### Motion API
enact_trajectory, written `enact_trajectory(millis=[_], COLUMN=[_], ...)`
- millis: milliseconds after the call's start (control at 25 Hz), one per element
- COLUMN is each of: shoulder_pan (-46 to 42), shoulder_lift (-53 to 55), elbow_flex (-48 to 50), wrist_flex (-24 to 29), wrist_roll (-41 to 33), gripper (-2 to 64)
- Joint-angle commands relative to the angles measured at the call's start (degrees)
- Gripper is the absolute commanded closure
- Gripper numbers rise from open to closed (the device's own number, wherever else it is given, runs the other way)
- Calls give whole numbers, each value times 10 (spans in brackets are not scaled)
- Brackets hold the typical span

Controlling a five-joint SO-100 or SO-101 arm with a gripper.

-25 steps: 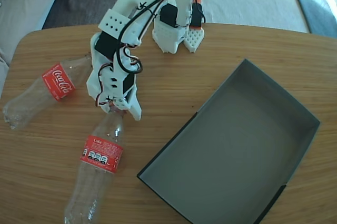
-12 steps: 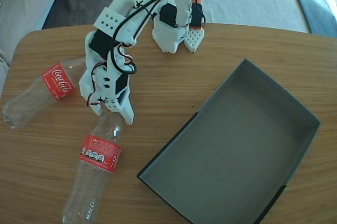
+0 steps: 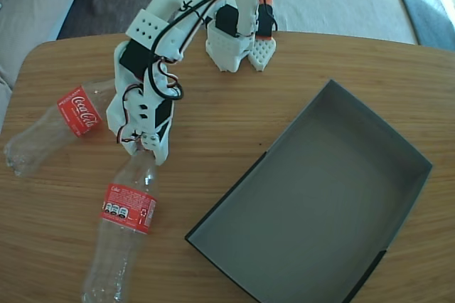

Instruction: Grasp the bottles and put them in the box.

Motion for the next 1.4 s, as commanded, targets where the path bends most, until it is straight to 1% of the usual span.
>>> enact_trajectory(millis=[0, 320, 360, 400, 480, 520, 880, 920, 1000, 1080, 1160, 1360], shoulder_pan=[5, 6, 6, 6, 6, 6, 6, 6, 5, 4, 1, -12], shoulder_lift=[14, 15, 15, 15, 15, 15, 17, 25, 46, 65, 83, 104], elbow_flex=[-24, -18, -18, -18, -18, -18, -30, -37, -55, -74, -94, -161], wrist_flex=[2, 3, 3, 3, 3, 3, 6, 18, 67, 113, 152, 227], wrist_roll=[0, 0, 0, 0, 0, 0, 9, 24, 47, 52, 80, 225], gripper=[431, 443, 459, 490, 573, 600, 609, 609, 612, 612, 612, 612])
